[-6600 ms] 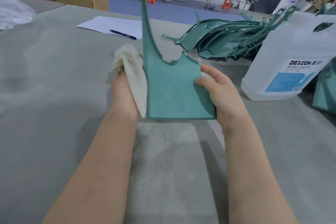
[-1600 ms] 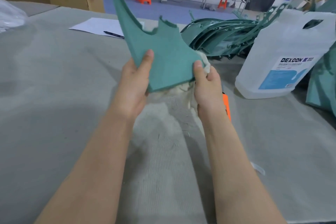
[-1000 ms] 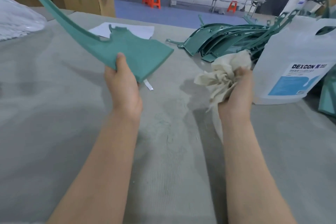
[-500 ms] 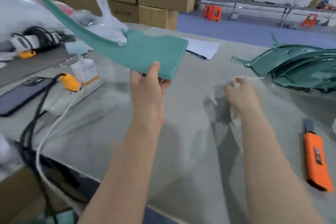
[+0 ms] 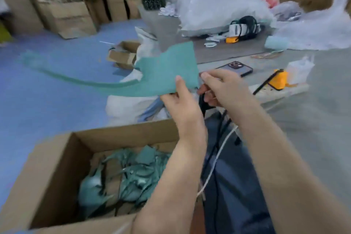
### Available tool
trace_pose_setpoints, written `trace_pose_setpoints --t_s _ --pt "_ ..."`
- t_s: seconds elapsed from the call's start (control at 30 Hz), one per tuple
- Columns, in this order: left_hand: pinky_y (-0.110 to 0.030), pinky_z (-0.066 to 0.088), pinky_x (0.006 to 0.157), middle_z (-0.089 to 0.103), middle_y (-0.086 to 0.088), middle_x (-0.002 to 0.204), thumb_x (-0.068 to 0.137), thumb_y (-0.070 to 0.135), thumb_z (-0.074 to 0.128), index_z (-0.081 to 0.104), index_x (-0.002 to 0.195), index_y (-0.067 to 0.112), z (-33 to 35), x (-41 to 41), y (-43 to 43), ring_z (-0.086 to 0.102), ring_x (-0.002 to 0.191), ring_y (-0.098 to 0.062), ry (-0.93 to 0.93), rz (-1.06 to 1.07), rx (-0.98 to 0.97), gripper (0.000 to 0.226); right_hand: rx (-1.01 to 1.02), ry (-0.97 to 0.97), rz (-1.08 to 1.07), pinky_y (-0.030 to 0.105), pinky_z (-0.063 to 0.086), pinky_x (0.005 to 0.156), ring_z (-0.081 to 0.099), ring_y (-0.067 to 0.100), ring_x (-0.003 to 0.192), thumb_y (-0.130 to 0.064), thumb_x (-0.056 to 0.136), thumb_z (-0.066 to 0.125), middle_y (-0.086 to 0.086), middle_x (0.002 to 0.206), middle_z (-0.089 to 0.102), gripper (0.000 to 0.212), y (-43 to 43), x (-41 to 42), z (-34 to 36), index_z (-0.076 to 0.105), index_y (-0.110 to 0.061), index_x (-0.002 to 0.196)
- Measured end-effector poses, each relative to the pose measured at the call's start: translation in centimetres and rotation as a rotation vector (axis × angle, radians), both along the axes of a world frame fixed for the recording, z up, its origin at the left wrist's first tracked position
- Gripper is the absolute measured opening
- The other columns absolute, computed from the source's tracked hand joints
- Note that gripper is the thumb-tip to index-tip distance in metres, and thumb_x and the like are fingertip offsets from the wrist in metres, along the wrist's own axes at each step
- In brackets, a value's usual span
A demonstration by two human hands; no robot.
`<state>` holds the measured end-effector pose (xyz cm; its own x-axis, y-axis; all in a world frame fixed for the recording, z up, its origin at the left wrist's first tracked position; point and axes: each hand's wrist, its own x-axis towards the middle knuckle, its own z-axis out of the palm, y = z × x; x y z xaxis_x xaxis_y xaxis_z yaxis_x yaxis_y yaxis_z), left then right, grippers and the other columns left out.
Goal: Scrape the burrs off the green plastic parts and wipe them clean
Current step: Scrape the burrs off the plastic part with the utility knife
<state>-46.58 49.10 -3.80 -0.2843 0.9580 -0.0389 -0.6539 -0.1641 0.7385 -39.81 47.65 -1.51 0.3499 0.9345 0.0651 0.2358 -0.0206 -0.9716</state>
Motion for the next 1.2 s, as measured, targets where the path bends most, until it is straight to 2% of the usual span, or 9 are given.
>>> trace_pose_setpoints --t_s 0.1,0.2,0.3,0.37,0.53,0.67,0.97,1.1,1.2 --pt "-0.039 0.05 0.094 0.063 -0.006 0.116 0.1 0.024 0.047 0.053 0.113 0.013 -4.5 -3.7 2.5 0.063 0.105 -0.021 0.006 -0.009 -0.264 0.017 -0.167 0.017 0.127 0.016 0.042 0.041 0.048 0.007 0.039 -0.019 0.102 0.047 0.009 0.07 0.061 0.015 2.6 -3.6 -3.2 0.057 -0.01 0.108" --pt "-0.027 0.051 0.06 0.062 -0.009 0.105 0.102 0.029 0.042 0.051 0.123 0.004 -7.6 -5.1 3.1 0.061 0.081 -0.02 -0.157 -0.173 -0.536 0.034 -0.329 -0.038 0.24 0.017 0.045 0.045 0.05 0.007 0.039 -0.02 0.101 0.049 0.009 0.071 0.062 0.017 3.3 -4.7 -5.8 0.058 -0.01 0.11" --pt "-0.016 0.041 0.04 0.063 -0.003 0.078 0.1 0.024 0.041 0.059 0.092 0.01 -8.5 -3.9 2.7 0.055 0.048 -0.014 -0.161 -0.336 -0.589 0.025 -0.396 -0.096 0.283 0.026 0.049 0.058 0.055 0.013 0.053 -0.022 0.099 0.051 0.003 0.074 0.064 0.016 2.6 -3.7 -6.8 0.064 -0.013 0.097" --pt "-0.017 0.042 0.043 0.065 0.001 0.067 0.097 0.022 0.043 0.06 0.086 0.011 -7.0 -2.4 2.6 0.059 0.05 -0.011 -0.097 -0.385 -0.518 0.023 -0.329 -0.156 0.222 0.025 0.052 0.062 0.06 0.012 0.06 -0.025 0.099 0.052 0.0 0.076 0.066 0.018 1.9 -2.4 -6.2 0.067 -0.016 0.094" --pt "-0.033 0.045 0.075 0.069 -0.01 0.111 0.095 0.016 0.047 0.061 0.116 0.007 -0.5 4.2 0.3 0.061 0.094 -0.022 -0.009 -0.45 -0.22 0.027 -0.038 -0.042 -0.088 0.015 0.048 0.052 0.06 0.004 0.055 -0.019 0.1 0.051 -0.004 0.07 0.065 0.019 -1.7 2.6 -1.5 0.067 -0.021 0.09" --pt "-0.034 0.042 0.074 0.069 0.007 0.087 0.093 0.009 0.046 0.058 0.103 0.014 4.7 11.3 -5.2 0.057 0.085 -0.018 0.008 -0.659 -0.022 0.017 0.135 0.06 -0.355 0.026 0.049 0.059 0.058 0.018 0.066 -0.016 0.099 0.051 0.006 0.075 0.063 0.021 -8.1 8.3 2.6 0.066 -0.014 0.085" --pt "-0.017 0.043 0.052 0.059 0.004 0.089 0.097 0.013 0.043 0.054 0.106 0.008 6.4 25.4 -26.6 0.055 0.067 -0.009 0.141 -1.407 0.072 0.015 0.317 0.206 -1.164 0.012 0.04 0.043 0.051 0.007 0.048 -0.007 0.095 0.049 0.001 0.065 0.059 0.027 -30.2 17.1 4.1 0.064 -0.015 0.074" --pt "-0.011 0.036 0.037 0.051 0.002 0.077 0.095 0.008 0.042 0.05 0.105 0.009 4.8 28.6 -34.4 0.051 0.054 -0.005 0.305 -1.594 0.09 0.013 0.383 0.315 -1.457 0.012 0.042 0.045 0.053 0.009 0.054 -0.001 0.095 0.042 0.006 0.081 0.06 0.023 -37.4 20.0 2.0 0.063 -0.005 0.104" --pt "-0.01 0.033 0.034 0.047 0.002 0.078 0.094 0.009 0.041 0.049 0.106 0.01 3.6 31.2 -37.9 0.048 0.042 0.006 0.407 -1.696 0.1 0.014 0.395 0.358 -1.62 0.026 0.05 0.066 0.057 0.019 0.074 -0.004 0.097 0.042 0.007 0.093 0.058 0.024 -41.5 23.0 0.0 0.059 -0.007 0.114"
